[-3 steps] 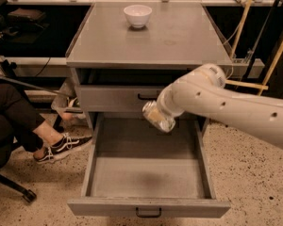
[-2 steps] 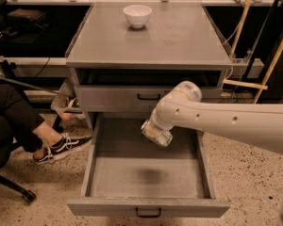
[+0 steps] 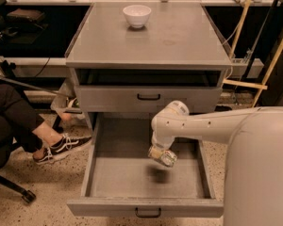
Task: Place 7up can into middle drawer
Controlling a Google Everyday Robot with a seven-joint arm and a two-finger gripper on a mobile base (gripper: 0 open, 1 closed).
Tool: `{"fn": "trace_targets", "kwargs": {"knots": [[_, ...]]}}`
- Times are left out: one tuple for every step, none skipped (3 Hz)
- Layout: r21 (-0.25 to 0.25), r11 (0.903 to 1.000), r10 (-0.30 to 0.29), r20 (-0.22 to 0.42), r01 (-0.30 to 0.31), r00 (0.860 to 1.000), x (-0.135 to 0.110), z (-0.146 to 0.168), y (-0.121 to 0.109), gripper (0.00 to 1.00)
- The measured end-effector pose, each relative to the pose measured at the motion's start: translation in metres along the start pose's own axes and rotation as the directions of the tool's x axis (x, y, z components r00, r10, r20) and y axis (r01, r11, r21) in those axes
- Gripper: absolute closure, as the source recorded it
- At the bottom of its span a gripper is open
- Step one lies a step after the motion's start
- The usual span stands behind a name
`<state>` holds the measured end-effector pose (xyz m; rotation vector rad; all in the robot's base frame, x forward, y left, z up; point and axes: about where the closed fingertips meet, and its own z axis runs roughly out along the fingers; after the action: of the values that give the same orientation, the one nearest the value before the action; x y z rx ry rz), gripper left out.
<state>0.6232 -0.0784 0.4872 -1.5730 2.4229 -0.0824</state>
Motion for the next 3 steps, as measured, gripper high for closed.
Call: {"fn": "trace_targets", "kwargs": {"knots": [[-0.083,0.9952,0.049,-0.037,-0.052,0.998,0.0322,0.0299,0.0208,1.00],[-0.090,0.9944,0.052,-0.038,-0.056,0.998,0.0336,0.0324,0.0232,0.81],[-0.090,0.9944,0.052,-0.038,-0.056,0.998,0.0336,0.0324,0.0232,0.58]]}}
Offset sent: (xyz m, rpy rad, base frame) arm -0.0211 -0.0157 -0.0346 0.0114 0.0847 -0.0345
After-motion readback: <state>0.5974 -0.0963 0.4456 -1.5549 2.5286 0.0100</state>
